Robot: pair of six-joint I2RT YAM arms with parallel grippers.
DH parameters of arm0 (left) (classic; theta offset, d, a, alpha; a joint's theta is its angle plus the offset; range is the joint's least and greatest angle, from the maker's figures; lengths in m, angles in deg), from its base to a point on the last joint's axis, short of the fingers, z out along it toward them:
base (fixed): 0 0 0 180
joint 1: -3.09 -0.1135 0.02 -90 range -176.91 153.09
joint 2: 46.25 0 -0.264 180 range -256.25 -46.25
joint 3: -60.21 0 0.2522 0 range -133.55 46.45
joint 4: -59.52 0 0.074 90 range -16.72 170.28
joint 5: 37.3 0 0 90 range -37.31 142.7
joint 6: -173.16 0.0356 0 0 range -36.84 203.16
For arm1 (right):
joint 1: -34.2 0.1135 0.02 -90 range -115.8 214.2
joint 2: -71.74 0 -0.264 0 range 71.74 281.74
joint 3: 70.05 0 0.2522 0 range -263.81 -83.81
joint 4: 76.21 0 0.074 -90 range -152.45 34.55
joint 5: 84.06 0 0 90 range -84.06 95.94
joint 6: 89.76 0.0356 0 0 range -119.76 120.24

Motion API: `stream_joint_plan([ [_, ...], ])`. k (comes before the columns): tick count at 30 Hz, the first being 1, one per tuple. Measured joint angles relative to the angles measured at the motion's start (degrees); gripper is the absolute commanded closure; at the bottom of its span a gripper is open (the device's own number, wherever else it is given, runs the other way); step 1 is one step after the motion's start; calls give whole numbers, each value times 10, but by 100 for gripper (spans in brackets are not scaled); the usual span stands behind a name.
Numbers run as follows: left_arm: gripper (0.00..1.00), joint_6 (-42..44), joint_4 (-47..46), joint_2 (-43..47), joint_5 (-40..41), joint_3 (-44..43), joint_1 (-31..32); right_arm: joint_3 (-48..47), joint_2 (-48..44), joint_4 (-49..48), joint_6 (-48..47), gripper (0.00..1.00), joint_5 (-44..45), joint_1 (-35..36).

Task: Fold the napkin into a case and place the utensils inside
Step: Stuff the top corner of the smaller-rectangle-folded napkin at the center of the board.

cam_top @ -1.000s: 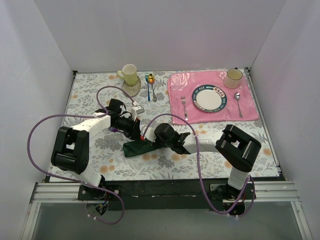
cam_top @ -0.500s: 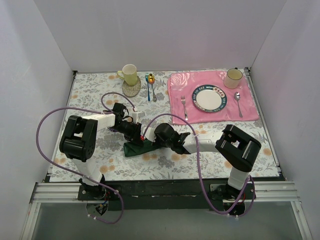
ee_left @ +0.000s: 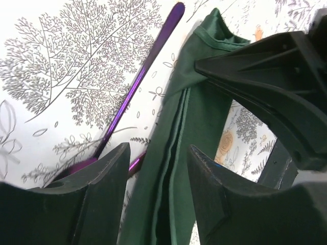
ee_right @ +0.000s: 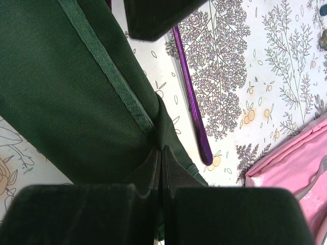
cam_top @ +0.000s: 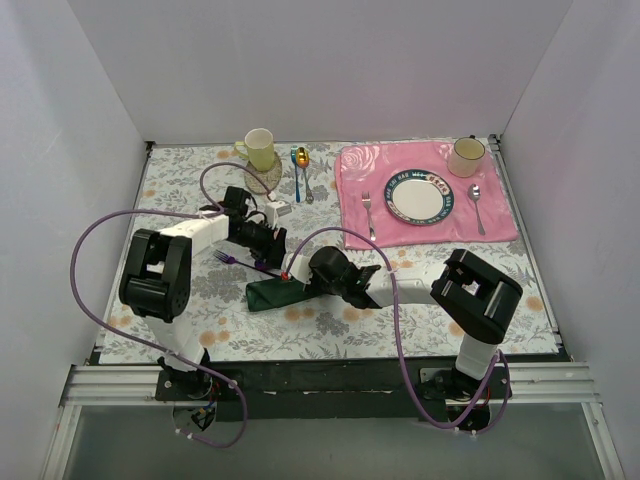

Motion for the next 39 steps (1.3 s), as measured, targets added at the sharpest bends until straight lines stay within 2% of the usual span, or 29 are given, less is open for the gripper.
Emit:
stream_joint_plan([
  [9, 47, 17, 26, -62, -11, -26, 26, 0, 0, 0, -1, 99, 0, 0],
  [15, 56, 19, 28, -70, -16, -32, 38, 0, 0, -1, -1, 99, 0, 0],
  [19, 58, 20, 28, -76, -18, -32, 46, 0, 0, -1, -1, 99, 0, 0],
  [22, 63, 21, 29, -78, -19, -33, 48, 0, 0, -1, 0, 99, 0, 0],
  [26, 94, 27, 30, -82, -10, -33, 50, 0, 0, -1, 0, 99, 0, 0],
  [28, 99, 25, 31, -88, -7, -33, 51, 0, 0, 0, 0, 99, 0, 0],
  [32, 100, 22, 31, -93, -9, -33, 52, -10, 0, 20, 6, 99, 0, 0],
  [38, 100, 17, 31, -96, -12, -33, 52, -60, 0, 114, 42, 78, -14, -1],
  [39, 100, 16, 31, -96, -12, -33, 52, -71, 0, 132, 49, 67, -17, -1],
])
